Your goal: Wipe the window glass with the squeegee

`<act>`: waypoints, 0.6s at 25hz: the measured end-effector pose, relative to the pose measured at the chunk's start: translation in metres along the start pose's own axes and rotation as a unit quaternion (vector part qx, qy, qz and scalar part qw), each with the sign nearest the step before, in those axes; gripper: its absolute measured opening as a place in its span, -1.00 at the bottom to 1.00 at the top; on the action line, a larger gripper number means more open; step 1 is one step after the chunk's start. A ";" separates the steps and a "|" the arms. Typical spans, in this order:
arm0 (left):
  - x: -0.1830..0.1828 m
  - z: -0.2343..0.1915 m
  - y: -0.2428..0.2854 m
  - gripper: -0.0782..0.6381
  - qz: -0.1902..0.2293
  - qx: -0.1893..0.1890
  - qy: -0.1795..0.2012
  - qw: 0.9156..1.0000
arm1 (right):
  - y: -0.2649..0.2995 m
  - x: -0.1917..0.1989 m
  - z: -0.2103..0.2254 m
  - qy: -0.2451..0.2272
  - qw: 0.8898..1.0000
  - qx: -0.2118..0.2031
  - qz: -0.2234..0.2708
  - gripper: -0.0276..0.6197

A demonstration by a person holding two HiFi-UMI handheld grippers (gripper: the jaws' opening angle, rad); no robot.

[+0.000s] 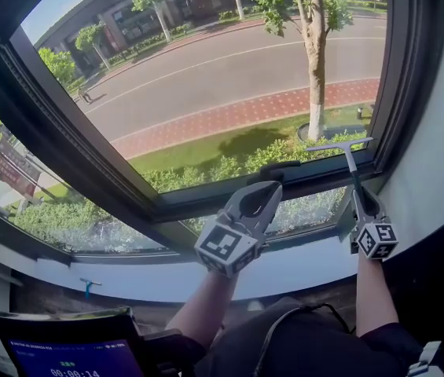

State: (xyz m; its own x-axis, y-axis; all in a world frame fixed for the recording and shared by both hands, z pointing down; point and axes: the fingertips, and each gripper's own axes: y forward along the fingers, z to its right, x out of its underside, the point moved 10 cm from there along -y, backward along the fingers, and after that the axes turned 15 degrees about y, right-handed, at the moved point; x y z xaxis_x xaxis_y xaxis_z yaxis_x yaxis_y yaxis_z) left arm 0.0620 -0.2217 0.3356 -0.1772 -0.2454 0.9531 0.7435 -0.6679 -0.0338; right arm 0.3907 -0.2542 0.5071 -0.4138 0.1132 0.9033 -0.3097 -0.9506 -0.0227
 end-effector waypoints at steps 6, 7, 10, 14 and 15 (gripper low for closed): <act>0.005 0.003 0.000 -0.77 0.005 0.001 0.005 1.000 | 0.000 0.006 0.001 -0.022 1.000 0.005 -0.014 -0.61; 0.008 0.003 0.001 -0.77 0.006 -0.001 0.005 1.000 | 0.000 0.008 0.001 -0.025 0.999 0.007 -0.019 -0.61; 0.014 0.002 0.002 -0.77 0.004 -0.006 -0.002 1.000 | 0.001 0.015 0.003 -0.027 0.999 0.013 -0.027 -0.61; 0.010 0.002 0.001 -0.77 -0.002 -0.008 -0.006 1.000 | 0.002 0.022 0.006 -0.030 0.999 0.017 -0.035 -0.60; 0.007 0.001 0.000 -0.77 -0.007 -0.007 -0.006 1.000 | 0.002 0.024 0.006 -0.032 0.999 0.019 -0.040 -0.60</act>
State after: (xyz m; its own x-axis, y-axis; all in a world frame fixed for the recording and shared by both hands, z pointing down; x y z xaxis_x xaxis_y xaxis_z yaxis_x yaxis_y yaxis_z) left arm 0.0614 -0.2220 0.3423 -0.1803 -0.2281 0.9568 0.7324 -0.6804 -0.0242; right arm 0.3850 -0.2552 0.5310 -0.3331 0.1710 0.9272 -0.3058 -0.9499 0.0653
